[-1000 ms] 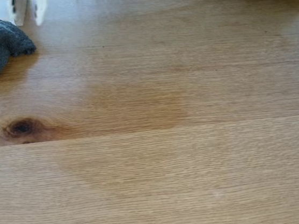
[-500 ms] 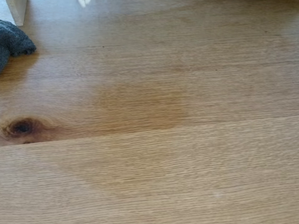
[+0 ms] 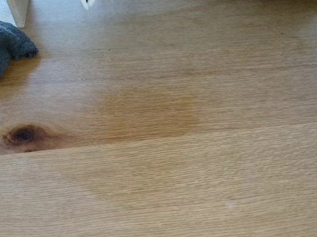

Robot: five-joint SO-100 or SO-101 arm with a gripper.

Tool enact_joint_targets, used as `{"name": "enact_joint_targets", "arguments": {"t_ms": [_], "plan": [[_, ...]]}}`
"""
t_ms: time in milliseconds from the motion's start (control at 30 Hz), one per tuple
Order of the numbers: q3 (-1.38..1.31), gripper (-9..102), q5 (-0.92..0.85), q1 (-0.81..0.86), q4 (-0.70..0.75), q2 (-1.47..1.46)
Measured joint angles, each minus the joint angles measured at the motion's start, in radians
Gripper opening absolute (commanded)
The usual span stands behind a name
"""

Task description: Clean the area in front of the robot

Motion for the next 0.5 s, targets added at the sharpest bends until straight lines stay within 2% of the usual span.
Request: {"name": "enact_joint_targets", "arguments": {"t_ms": [100,500], "plan": [[0.114,0,-0.02,0.021,0.017,0.092],[0.121,0,-0.092,0.023,0.018,0.12]]}}
